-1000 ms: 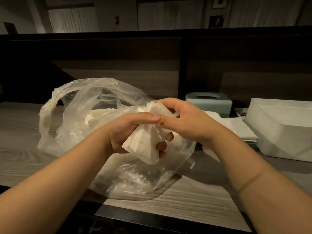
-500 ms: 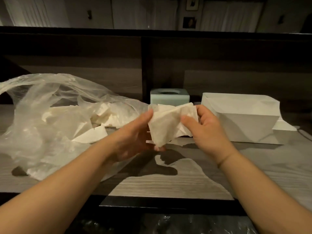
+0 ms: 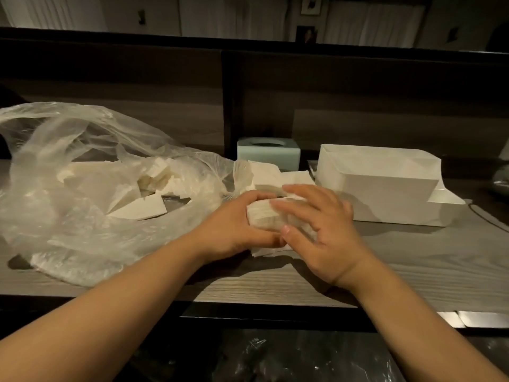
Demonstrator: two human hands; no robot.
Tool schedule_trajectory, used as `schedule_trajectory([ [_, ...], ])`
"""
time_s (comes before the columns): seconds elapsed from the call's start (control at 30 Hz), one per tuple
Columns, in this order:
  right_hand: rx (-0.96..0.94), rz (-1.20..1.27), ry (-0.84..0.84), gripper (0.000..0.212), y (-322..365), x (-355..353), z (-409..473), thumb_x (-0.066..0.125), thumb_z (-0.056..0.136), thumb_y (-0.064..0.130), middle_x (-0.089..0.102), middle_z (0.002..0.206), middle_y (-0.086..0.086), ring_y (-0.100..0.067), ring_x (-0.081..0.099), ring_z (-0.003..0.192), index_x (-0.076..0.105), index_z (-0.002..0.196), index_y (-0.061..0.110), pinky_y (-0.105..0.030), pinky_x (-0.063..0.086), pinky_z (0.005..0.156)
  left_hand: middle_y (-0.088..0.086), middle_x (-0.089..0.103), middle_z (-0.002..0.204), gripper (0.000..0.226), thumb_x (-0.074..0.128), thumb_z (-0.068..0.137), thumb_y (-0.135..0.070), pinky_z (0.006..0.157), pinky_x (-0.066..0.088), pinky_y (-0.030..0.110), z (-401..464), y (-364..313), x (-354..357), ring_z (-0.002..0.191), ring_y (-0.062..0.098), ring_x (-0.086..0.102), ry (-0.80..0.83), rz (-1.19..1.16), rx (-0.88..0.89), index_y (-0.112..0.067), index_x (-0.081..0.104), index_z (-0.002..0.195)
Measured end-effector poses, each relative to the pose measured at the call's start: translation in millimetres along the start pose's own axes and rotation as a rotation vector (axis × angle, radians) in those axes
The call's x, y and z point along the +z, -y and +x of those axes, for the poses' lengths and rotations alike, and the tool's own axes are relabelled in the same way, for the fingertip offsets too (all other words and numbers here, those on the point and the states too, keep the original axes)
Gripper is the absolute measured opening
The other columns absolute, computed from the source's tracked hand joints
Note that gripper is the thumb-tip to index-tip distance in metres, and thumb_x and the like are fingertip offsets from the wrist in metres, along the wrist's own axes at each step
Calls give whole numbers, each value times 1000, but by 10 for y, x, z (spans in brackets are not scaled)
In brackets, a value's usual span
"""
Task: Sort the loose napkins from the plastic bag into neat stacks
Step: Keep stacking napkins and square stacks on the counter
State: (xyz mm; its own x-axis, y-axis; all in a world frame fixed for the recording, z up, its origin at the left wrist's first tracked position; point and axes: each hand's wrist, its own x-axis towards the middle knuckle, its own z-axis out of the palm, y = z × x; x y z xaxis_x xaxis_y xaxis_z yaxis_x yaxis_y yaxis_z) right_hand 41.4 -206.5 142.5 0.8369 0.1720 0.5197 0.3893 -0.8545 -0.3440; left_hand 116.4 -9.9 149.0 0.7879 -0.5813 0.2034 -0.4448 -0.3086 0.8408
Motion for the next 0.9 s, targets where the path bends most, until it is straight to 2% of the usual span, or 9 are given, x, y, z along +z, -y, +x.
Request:
schedule_trajectory([
  [0.1,81,28,7,55,-24,4,26,37,87,65,39,150,21,-6,26,142,49,139,51,-46,20,119,-13,71,121,61,91,77,-30,101,55,43,7,57,15,112,9,67,-12,-43,21,-36,62,130],
  [0.23,244,132,-106,75,-73,-23,12,62,82,63,39,131,20,-10,40,129,37,148,40,-46,39,113,-18,71,113,51,88,78,-14,94,56,31,7,90,-18,105,4,68,-87,-60,52,-36,66,119],
  [0.37,358,278,110,100,-112,-58,-10,82,76,52,41,130,21,7,47,110,24,156,39,-9,39,94,-32,62,119,71,93,73,-27,92,52,20,-27,74,-81,110,-4,62,4,14,46,-50,55,129],
  [0.43,335,328,139,85,-138,-55,-15,84,77,44,49,123,26,9,52,105,36,148,42,-8,45,88,-34,61,120,75,93,71,-34,92,50,16,-23,54,-82,111,-7,60,29,34,15,-49,53,133],
  [0.53,300,367,117,49,-147,-43,-6,81,84,31,62,112,22,5,59,102,53,122,42,-12,49,83,-14,75,111,49,88,76,-25,85,53,16,-9,46,-54,103,4,70,43,-94,-12,-29,69,121],
  [0.67,337,216,12,48,-170,-24,3,71,87,44,52,110,24,-2,56,103,52,130,38,-25,49,95,-7,78,107,40,87,78,-23,86,56,24,-9,96,-79,100,10,73,-67,-162,-30,-28,74,115],
  [0.73,332,95,-27,35,-167,-16,-1,63,84,56,47,102,24,-4,52,98,54,114,39,-40,48,97,-11,76,108,45,90,75,-28,88,55,26,-7,107,-93,100,7,72,-76,-123,-55,-32,72,116],
  [0.8,334,83,-80,26,-147,-31,-10,63,81,56,47,90,19,-4,49,84,48,91,36,-39,47,88,-14,76,107,47,90,75,-29,86,54,24,-2,104,-95,99,4,71,-79,-102,-66,-34,71,117],
  [0.9,311,113,-137,26,-127,-52,-18,70,82,46,49,75,12,-9,48,71,50,79,31,-33,43,72,-14,76,108,49,91,75,-30,90,54,27,7,111,-98,100,5,71,-77,-68,-69,-35,70,119],
])
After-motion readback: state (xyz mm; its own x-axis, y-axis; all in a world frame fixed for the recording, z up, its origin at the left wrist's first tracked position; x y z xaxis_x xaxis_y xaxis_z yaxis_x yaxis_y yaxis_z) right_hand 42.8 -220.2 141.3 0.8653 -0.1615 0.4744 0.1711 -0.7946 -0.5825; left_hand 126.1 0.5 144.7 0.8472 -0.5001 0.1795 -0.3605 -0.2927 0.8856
